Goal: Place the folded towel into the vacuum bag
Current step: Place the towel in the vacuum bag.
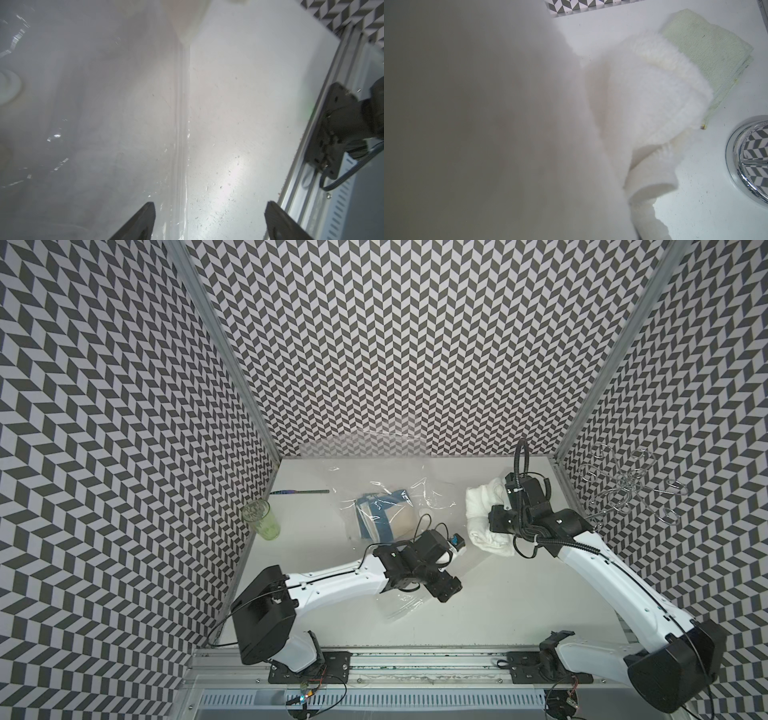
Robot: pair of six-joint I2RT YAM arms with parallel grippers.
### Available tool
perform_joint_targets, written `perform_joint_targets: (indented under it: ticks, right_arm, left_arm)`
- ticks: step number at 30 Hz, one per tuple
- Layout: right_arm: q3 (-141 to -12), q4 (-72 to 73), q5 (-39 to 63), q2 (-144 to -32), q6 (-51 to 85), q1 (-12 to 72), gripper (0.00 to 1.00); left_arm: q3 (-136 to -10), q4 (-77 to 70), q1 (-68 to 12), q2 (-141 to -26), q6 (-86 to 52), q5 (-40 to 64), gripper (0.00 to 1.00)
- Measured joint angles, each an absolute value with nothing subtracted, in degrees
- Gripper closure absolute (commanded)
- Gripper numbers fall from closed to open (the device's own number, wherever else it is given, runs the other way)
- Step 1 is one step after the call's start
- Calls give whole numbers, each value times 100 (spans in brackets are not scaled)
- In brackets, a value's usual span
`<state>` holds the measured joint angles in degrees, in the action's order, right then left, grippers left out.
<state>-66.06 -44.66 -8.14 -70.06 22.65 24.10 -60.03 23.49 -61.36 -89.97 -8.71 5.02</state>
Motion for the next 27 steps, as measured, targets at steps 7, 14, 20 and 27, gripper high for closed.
perform_joint_targets:
  ticks: [7, 14, 20, 27]
  right_arm:
    - [-6606, -4582, -753, -6663, 2185, 2383, 85]
    - [-6598, -4633, 368, -6984, 2067, 2620, 84]
    - [-5579, -4073, 2921, -6864, 2491, 3223, 83]
    - [-5148, -3667, 3927, -6377, 3087, 3221, 81]
  left_arm:
    - [-5756, 2646, -6228, -9504, -755, -294, 16]
    - [-5116, 2097, -4519, -7640, -1498, 740, 21]
    - [-5133, 1594, -3004, -6565, -2143, 1806, 20]
    - [-4685, 934, -2534, -6326, -3310, 3299, 18]
